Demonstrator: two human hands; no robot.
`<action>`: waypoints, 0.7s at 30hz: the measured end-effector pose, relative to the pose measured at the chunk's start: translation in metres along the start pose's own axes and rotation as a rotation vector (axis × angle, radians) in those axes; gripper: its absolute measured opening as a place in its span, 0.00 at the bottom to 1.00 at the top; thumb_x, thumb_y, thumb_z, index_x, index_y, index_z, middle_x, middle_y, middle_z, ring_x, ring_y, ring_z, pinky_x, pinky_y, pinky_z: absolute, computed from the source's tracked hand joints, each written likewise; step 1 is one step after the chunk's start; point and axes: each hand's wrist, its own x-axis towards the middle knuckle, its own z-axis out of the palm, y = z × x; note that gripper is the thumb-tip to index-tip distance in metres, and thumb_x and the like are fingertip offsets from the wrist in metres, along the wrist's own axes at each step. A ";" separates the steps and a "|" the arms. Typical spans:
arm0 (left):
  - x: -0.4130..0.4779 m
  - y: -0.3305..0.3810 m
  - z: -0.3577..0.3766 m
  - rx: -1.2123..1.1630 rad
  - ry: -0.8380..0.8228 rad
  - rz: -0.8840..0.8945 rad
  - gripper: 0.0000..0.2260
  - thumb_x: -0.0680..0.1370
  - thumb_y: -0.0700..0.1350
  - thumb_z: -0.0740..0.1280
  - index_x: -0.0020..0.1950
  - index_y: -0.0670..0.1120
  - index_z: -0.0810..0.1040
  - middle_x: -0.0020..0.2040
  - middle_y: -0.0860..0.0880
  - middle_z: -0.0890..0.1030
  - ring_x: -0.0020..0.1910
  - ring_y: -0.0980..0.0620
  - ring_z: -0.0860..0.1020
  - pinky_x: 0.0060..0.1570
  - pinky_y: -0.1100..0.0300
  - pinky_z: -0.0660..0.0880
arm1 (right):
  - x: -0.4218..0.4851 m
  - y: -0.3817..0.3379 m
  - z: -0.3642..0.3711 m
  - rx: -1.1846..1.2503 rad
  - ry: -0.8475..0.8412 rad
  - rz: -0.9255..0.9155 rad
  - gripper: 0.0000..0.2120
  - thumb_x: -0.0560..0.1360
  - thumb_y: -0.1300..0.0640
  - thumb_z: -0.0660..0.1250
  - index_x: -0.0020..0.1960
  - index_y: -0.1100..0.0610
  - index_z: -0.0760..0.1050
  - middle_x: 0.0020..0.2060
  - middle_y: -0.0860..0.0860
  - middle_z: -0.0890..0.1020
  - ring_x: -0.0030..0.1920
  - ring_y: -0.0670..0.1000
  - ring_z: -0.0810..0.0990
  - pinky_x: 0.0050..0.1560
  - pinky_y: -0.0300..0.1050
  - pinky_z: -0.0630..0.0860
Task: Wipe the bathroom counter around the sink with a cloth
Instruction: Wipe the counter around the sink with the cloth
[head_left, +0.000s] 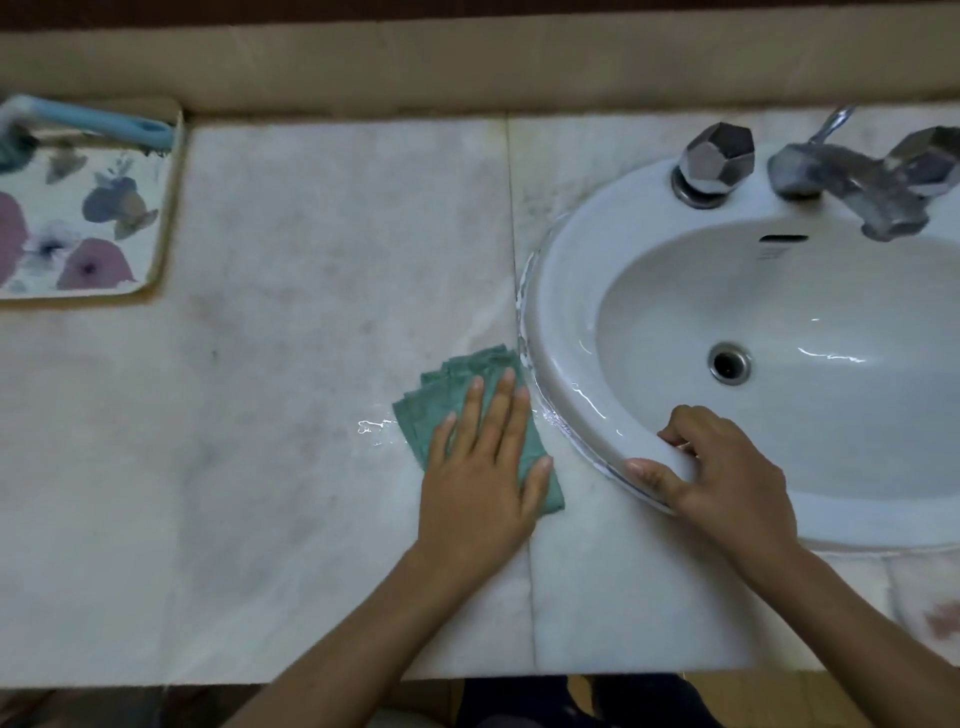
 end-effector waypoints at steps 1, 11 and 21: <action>0.006 -0.008 -0.003 0.024 -0.006 0.057 0.29 0.80 0.59 0.51 0.80 0.50 0.55 0.80 0.53 0.51 0.79 0.50 0.48 0.73 0.52 0.50 | 0.001 0.000 0.000 -0.010 -0.007 -0.004 0.23 0.66 0.27 0.59 0.41 0.47 0.66 0.40 0.43 0.73 0.44 0.46 0.71 0.35 0.41 0.63; 0.188 -0.103 -0.067 -0.048 0.033 -0.422 0.29 0.82 0.59 0.46 0.80 0.47 0.45 0.81 0.50 0.43 0.79 0.47 0.41 0.75 0.46 0.44 | -0.004 -0.004 0.000 -0.057 0.017 0.001 0.16 0.72 0.38 0.65 0.39 0.49 0.64 0.40 0.44 0.74 0.44 0.47 0.72 0.35 0.44 0.61; -0.042 0.022 0.012 -0.041 0.079 -0.009 0.28 0.81 0.57 0.53 0.79 0.48 0.58 0.80 0.51 0.54 0.79 0.48 0.52 0.73 0.50 0.52 | -0.005 -0.006 0.002 -0.114 0.043 -0.008 0.19 0.69 0.33 0.56 0.40 0.49 0.66 0.39 0.45 0.74 0.42 0.51 0.73 0.34 0.45 0.63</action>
